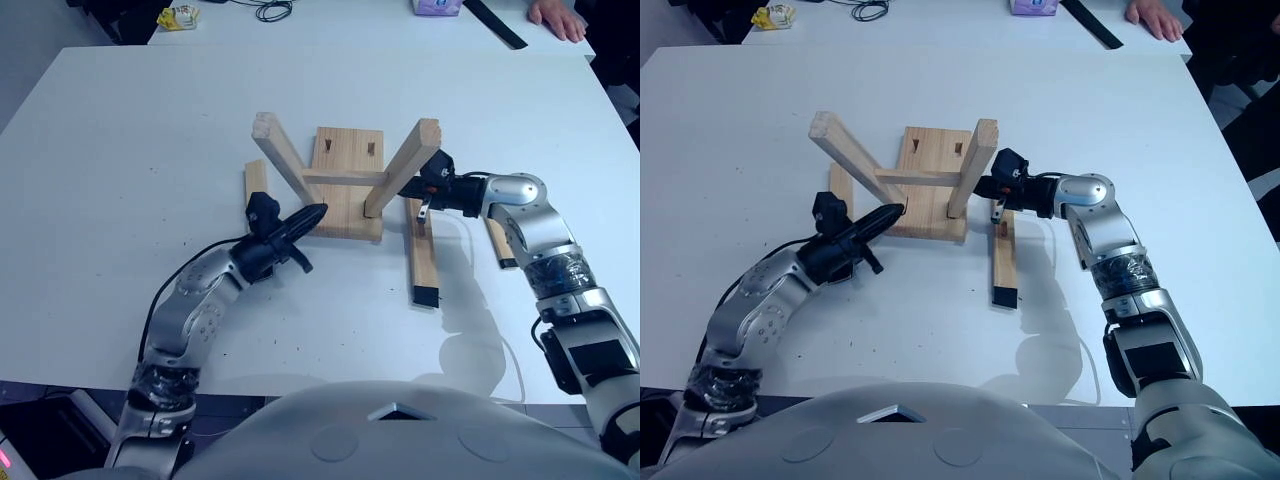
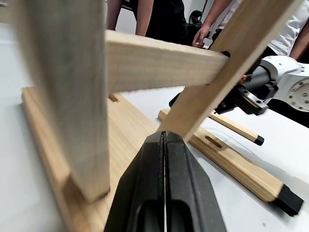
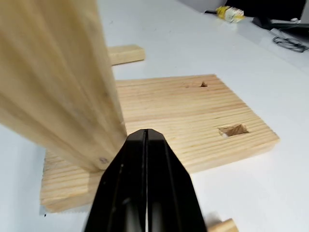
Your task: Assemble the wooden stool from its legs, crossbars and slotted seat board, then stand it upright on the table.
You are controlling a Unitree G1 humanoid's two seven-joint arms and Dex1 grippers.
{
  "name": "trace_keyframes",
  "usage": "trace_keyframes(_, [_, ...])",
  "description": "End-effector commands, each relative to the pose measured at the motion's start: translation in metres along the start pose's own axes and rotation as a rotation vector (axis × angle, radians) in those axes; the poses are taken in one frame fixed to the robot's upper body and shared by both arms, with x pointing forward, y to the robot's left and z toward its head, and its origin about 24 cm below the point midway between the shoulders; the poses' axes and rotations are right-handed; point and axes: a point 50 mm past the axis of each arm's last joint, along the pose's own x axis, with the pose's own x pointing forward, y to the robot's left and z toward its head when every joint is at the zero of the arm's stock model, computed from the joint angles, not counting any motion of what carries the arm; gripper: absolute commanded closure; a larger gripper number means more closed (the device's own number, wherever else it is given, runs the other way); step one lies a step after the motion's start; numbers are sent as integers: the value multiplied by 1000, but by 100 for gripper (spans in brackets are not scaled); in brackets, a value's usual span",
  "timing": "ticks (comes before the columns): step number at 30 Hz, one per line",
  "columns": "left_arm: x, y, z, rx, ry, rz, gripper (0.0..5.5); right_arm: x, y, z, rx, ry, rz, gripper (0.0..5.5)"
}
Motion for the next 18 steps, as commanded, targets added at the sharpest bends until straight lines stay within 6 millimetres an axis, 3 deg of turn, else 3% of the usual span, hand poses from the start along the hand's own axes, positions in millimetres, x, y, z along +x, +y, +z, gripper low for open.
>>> trace_keyframes(1, [-4, 16, -4, 23, 59, 66, 550, 4, 12, 12, -38, -48, 105, 548])
trace_keyframes(8, [-21, 36, -13, 58, 150, 90, 550, -1, 50, 24, 2, -118, 270, 548])
trace_keyframes(13, [-25, 64, -17, 106, 210, 103, 550, 2, 68, 35, 70, -174, 313, 548])
trace_keyframes(16, [-23, 77, -11, 144, 212, 99, 550, -1, 59, 33, 70, -153, 262, 548])
trace_keyframes(18, [-24, 80, -5, 159, 195, 89, 550, -4, 35, 29, 42, -115, 154, 548])
